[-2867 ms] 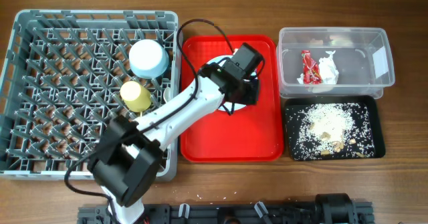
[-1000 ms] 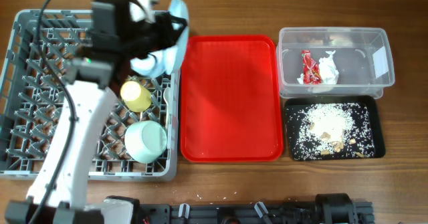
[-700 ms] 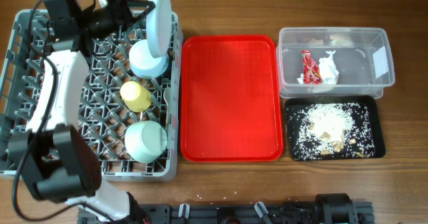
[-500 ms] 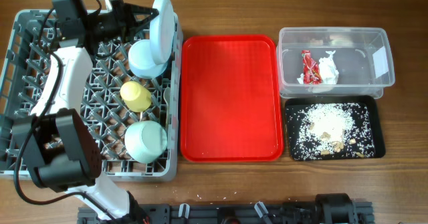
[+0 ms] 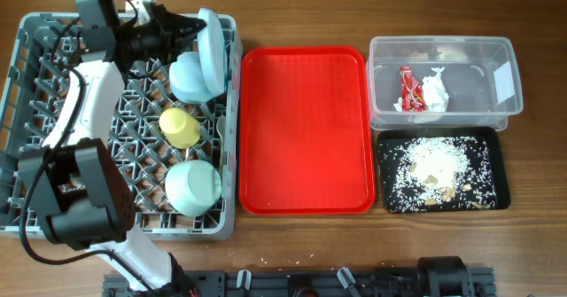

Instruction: Sort waste into correct bins and load items into the dishwasher rack

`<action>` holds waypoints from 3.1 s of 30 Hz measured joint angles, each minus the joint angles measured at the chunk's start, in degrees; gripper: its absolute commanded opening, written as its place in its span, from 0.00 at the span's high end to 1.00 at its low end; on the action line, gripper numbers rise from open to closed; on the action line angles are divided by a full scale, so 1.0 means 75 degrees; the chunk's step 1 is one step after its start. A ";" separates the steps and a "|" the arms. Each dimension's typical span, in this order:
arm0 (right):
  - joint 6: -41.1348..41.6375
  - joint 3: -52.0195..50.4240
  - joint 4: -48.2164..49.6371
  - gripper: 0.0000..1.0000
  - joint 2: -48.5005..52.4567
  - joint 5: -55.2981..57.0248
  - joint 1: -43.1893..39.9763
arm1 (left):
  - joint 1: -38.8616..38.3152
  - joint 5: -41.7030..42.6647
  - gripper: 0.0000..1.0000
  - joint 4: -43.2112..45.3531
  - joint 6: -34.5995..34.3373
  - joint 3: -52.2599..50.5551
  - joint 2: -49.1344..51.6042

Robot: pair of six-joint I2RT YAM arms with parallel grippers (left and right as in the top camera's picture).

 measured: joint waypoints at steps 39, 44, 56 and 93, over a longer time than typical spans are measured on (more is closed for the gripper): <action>-0.0003 0.0000 0.0000 0.00 0.0000 0.0000 0.0000 | 0.0012 -0.2436 0.00 -0.2445 0.1524 0.0370 -0.1871; 0.0000 0.0000 0.0000 0.00 0.0000 0.0000 0.0000 | 0.0012 -0.3847 0.00 -0.3133 0.1798 0.0379 -0.1871; -0.0003 0.0000 0.0000 0.00 0.0000 0.0000 0.0000 | 0.0012 -0.4217 0.00 -0.3136 0.1845 0.0379 -0.1871; -1.1514 -0.8075 1.4222 0.00 0.0058 -0.5021 0.0490 | 0.0012 -0.4275 0.00 -0.3150 0.1848 0.0382 -0.1871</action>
